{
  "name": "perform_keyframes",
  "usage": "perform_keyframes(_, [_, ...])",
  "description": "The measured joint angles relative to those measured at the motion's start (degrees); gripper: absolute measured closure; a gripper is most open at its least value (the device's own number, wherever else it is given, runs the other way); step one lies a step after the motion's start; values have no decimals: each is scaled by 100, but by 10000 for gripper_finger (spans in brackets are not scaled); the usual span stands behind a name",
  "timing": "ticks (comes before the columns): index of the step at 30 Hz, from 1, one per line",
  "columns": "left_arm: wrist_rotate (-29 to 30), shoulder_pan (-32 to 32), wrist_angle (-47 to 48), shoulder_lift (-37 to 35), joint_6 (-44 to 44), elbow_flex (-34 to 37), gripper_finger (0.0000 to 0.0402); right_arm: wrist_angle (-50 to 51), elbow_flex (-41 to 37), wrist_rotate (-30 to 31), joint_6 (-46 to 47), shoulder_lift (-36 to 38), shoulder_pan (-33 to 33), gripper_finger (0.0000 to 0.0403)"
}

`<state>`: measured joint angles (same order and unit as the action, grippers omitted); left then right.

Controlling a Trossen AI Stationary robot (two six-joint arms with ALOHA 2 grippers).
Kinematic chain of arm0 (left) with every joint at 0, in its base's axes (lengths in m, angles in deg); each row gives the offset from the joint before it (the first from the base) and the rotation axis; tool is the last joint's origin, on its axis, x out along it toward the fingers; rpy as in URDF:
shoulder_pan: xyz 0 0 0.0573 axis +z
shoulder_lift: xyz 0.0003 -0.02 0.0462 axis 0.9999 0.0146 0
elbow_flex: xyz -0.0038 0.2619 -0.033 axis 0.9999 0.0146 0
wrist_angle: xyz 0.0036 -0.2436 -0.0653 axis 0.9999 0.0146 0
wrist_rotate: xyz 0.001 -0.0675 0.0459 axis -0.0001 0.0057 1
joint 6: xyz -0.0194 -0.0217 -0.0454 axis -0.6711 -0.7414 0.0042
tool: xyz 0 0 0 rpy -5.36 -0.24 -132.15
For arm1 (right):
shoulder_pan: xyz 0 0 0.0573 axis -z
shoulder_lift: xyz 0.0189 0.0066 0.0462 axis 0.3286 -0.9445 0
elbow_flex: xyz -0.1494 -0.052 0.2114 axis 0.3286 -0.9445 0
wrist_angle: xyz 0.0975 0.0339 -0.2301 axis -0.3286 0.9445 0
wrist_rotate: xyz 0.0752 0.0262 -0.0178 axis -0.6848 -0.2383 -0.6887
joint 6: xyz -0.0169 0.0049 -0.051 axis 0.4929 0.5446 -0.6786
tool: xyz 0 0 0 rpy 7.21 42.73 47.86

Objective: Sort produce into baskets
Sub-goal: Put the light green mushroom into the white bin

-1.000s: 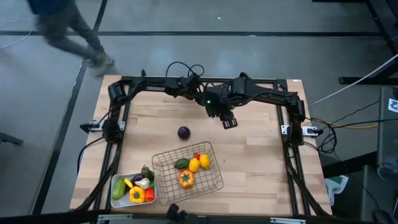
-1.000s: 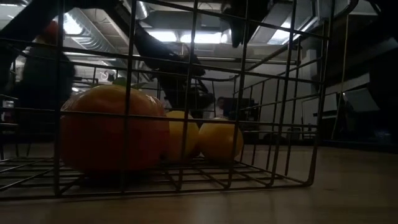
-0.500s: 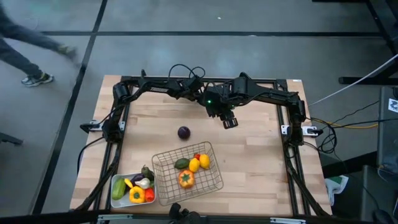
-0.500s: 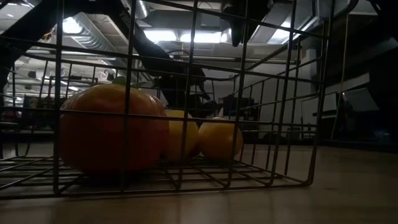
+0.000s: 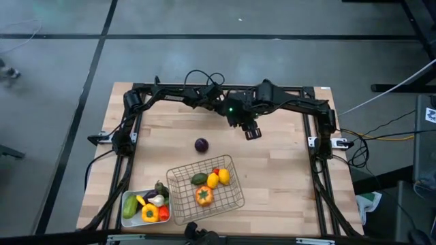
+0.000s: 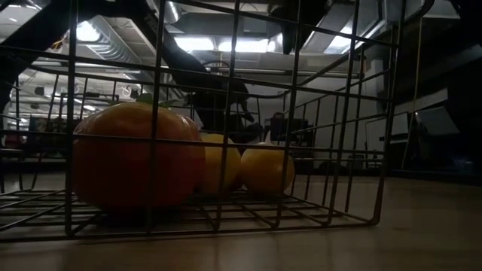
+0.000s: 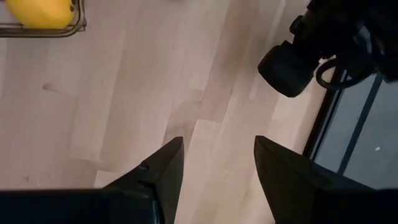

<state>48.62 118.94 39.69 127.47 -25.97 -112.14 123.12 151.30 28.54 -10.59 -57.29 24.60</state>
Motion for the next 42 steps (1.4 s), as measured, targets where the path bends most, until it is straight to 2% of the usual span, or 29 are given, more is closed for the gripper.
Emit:
perform_keyframes(5, [-177, 0, 1, -252, 91, 0, 310, -8, -369, -304, 194, 458, 199, 210])
perform_keyframes(11, [-493, -32, 560, -915, 634, 0, 307, -353, -1455, -446, 280, 1097, 494, 210])
perform_keyframes(16, [-863, -184, 2097, -1804, 1407, 0, 307, -1076, -2530, -446, 245, 1516, 678, 210])
perform_keyframes(21, [-1307, -483, 3880, -2915, 1359, -1, 307, -1365, -3167, -449, 182, 1596, 808, 210])
perform_keyframes(28, [-1786, -1346, 5844, -4394, 176, -4, 306, -1995, -3776, -448, -241, 1584, 821, 210])
perform_keyframes(33, [-1850, -2473, 7089, -5004, -1424, -4, 306, -2237, -3991, -446, -364, 1584, 821, 210])
perform_keyframes(37, [-1936, -3498, 7559, -5248, -2758, -4, 306, -2254, -4026, -446, -366, 1584, 821, 210])
perform_keyframes(42, [-2018, -4812, 7610, -5258, -4097, -4, 306, -2262, -4026, -446, -364, 1584, 821, 210])
